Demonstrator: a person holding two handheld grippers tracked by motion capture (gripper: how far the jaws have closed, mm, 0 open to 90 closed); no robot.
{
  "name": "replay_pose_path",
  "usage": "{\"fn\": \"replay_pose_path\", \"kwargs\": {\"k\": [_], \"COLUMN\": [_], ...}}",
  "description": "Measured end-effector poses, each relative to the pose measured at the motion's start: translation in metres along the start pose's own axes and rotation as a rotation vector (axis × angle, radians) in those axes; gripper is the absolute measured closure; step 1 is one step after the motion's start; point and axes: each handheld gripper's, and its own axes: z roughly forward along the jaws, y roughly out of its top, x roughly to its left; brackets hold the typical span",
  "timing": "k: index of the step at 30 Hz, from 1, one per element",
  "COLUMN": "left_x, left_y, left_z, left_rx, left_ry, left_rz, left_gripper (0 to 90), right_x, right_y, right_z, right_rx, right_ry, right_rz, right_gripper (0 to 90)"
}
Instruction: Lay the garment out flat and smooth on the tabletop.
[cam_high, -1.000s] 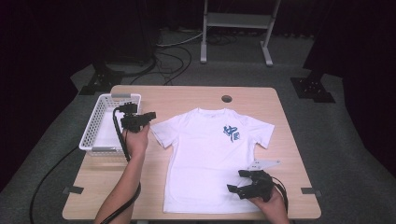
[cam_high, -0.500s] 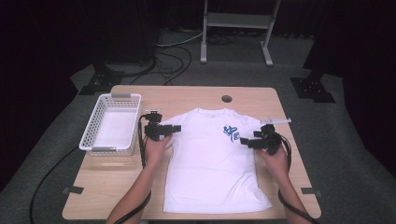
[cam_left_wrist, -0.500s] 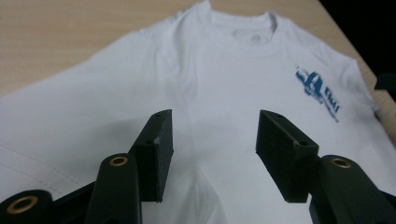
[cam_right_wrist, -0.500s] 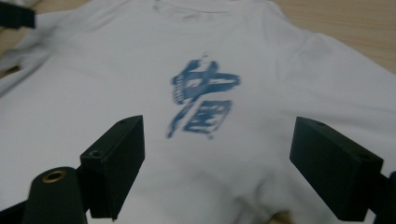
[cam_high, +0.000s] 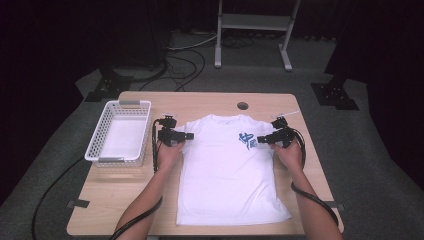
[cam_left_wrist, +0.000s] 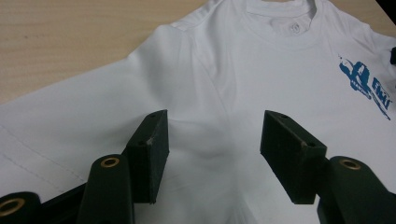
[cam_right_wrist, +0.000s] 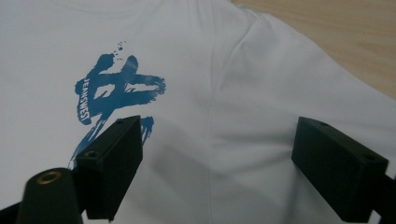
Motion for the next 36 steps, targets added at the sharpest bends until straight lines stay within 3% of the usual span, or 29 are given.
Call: {"fn": "replay_pose_path", "kwargs": {"k": [5, 6, 9, 11, 16, 20, 23, 28, 32, 36], "left_x": [0.002, 0.001, -0.007, -0.015, -0.036, -0.051, -0.064, -0.085, -0.096, -0.099], "left_y": [0.011, 0.011, 0.009, 0.004, -0.013, -0.026, -0.036, -0.054, -0.069, -0.080], "left_z": [0.005, 0.003, -0.007, -0.014, -0.028, -0.035, -0.040, -0.045, -0.049, -0.049], "left_rx": [0.008, -0.003, -0.030, -0.040, -0.043, -0.047, -0.042, -0.011, 0.005, 0.030], "left_ry": [0.030, 0.024, -0.009, -0.028, -0.074, -0.119, -0.150, -0.198, -0.220, -0.239], "left_rz": [0.010, 0.013, 0.048, 0.084, 0.147, 0.171, 0.186, 0.233, 0.268, 0.273], "left_gripper": [36.3, 33.9, 32.7, 31.5, 29.6, 28.8, 28.0, 26.9, 26.9, 26.9], "right_x": [0.001, 0.002, 0.002, 0.003, 0.010, 0.019, 0.028, 0.041, 0.052, 0.062], "right_y": [0.016, 0.017, 0.007, -0.007, -0.064, -0.112, -0.143, -0.179, -0.189, -0.191], "right_z": [0.015, 0.014, -0.002, -0.018, -0.068, -0.097, -0.110, -0.126, -0.131, -0.128], "right_rx": [0.019, 0.022, -0.040, -0.061, -0.109, -0.091, -0.061, -0.045, -0.052, -0.044], "right_ry": [-0.069, -0.059, 0.010, 0.072, 0.154, 0.224, 0.242, 0.206, 0.188, 0.142], "right_rz": [-0.082, -0.072, -0.051, -0.050, -0.080, -0.056, -0.063, -0.083, -0.119, -0.178], "right_gripper": [11.8, 15.4, 18.7, 18.8, 27.9, 36.9, 45.9, 56.2, 59.4, 78.2]}}
